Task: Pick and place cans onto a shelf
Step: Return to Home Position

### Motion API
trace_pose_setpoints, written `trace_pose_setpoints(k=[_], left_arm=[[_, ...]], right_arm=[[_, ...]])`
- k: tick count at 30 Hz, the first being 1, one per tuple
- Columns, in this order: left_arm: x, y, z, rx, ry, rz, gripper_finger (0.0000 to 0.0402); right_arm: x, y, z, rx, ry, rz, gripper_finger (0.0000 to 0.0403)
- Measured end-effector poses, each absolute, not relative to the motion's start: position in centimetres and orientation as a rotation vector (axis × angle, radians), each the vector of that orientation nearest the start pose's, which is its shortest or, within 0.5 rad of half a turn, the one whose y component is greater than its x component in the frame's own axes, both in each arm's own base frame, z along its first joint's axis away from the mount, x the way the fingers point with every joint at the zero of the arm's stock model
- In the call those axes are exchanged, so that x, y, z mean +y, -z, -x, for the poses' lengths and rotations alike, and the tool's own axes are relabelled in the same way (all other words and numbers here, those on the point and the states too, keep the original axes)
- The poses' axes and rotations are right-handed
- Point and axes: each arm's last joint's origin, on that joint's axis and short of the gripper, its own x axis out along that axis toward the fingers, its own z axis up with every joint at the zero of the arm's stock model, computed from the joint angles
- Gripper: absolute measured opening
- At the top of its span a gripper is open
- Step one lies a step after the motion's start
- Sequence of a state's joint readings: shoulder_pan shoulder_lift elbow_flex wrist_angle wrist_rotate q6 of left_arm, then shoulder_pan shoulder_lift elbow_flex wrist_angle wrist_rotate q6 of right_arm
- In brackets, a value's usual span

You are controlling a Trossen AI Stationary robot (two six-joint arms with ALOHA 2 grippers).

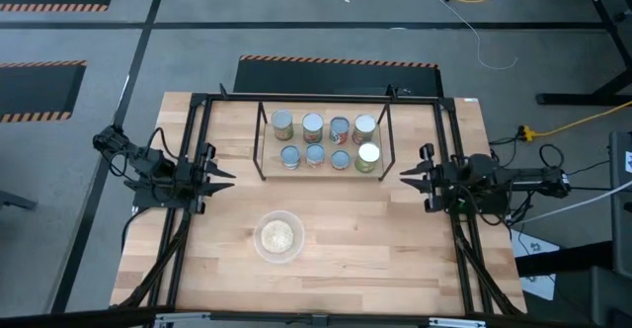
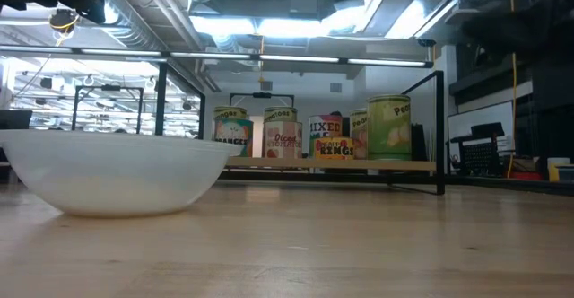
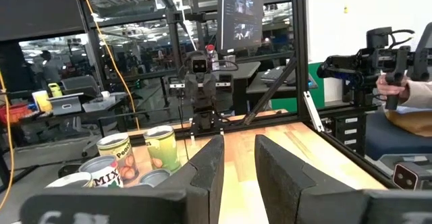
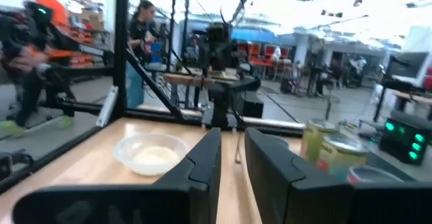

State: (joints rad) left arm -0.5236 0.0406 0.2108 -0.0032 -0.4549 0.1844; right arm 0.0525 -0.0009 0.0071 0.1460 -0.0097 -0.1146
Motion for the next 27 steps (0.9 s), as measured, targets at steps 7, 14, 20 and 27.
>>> trace_pose_setpoints(k=[7, 14, 20, 27], left_arm=[[-2.9, -23.1, -7.6, -0.157, 0.054, -0.104, 0.0076], [-2.9, -23.1, -7.6, -0.156, 0.054, -0.105, 0.0076], [-2.9, -23.1, -7.6, -0.156, 0.054, -0.105, 0.0076], [-2.7, -23.0, -7.6, -0.139, -0.007, -0.156, 0.0076]], right_arm=[[0.1, -16.8, -9.7, -0.023, -0.004, 0.078, 0.0073], [-0.6, -16.8, -9.8, -0.017, 0.062, 0.107, 0.0073], [-0.7, -16.8, -9.8, -0.017, 0.041, 0.080, 0.0073], [-0.7, -16.8, -9.8, -0.017, 0.038, 0.077, 0.0073]])
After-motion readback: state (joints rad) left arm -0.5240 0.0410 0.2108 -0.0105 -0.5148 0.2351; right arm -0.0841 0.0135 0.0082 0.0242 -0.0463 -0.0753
